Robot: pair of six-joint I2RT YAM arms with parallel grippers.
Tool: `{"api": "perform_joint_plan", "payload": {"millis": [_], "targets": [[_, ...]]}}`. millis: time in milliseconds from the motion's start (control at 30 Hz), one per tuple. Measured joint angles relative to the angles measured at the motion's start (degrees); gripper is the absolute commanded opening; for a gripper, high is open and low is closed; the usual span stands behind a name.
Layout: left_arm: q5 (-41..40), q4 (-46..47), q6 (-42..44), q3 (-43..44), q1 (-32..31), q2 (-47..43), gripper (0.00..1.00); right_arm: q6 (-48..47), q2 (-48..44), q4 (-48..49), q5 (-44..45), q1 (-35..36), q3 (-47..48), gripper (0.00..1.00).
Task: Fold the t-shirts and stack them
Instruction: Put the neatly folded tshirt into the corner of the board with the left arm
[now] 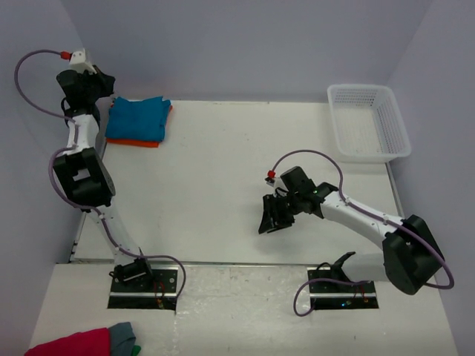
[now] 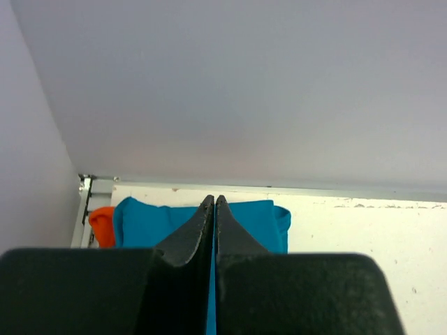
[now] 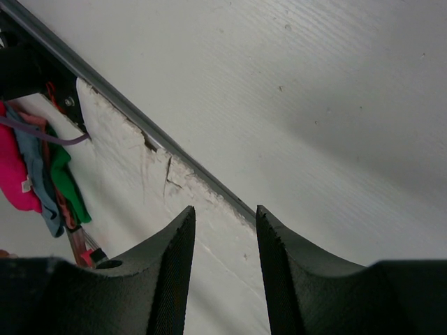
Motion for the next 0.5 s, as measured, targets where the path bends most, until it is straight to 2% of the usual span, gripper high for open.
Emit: {"api": "perform_joint_plan", "payload": {"millis": [100, 333, 500], "targets": [[-1.36, -1.05, 3.26, 0.09, -2.16, -1.73, 0.0, 0.44, -1.27, 0.11, 0.0, 0.35, -0.37, 0.41], [-11.47, -5.7, 9.77, -1.14, -10.84, -2.75, 0.0, 0.63, -2.8, 0.44, 0.07, 0.68, -0.52, 0.42], [-25.88, -5.44, 9.68, -7.41, -13.14, -2.97, 0.0, 0.63, -3.52, 0.57, 0.09, 0.68, -0.55, 0.42]]}}
